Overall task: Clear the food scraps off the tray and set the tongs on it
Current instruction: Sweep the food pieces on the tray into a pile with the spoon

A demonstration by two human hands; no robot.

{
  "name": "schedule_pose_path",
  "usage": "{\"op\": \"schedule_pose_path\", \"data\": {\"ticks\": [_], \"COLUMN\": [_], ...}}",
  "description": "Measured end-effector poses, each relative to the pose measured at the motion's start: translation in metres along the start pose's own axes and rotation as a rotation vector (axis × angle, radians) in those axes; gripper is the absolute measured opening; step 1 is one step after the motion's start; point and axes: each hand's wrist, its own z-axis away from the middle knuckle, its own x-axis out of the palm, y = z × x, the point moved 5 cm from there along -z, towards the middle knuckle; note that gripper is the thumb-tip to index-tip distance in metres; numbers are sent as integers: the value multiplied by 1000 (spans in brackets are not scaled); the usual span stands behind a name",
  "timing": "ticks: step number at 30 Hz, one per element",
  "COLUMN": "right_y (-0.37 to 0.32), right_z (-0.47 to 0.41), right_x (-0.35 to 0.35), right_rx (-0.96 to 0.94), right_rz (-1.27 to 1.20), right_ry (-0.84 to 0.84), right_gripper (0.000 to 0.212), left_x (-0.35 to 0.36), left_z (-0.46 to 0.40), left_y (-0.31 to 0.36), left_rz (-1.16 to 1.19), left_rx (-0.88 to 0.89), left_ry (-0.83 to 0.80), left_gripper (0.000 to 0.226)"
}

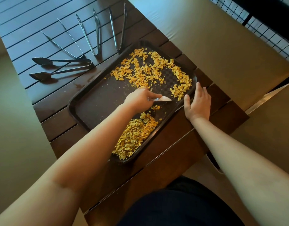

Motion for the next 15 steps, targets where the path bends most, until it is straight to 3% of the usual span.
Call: {"op": "schedule_pose_path", "data": {"ticks": [10, 15], "right_y": [1, 1], "right_z": [0, 0], "right_x": [0, 1], "right_rx": [-8, -3], "right_rz": [7, 7], "right_ry": [5, 3], "right_gripper": [69, 69], "left_x": [0, -8], "left_z": [43, 28], "left_y": [-41, -21], "left_rz": [-49, 3], "left_rx": [-6, 2], "left_ry": [-180, 20], "left_gripper": [37, 38]}}
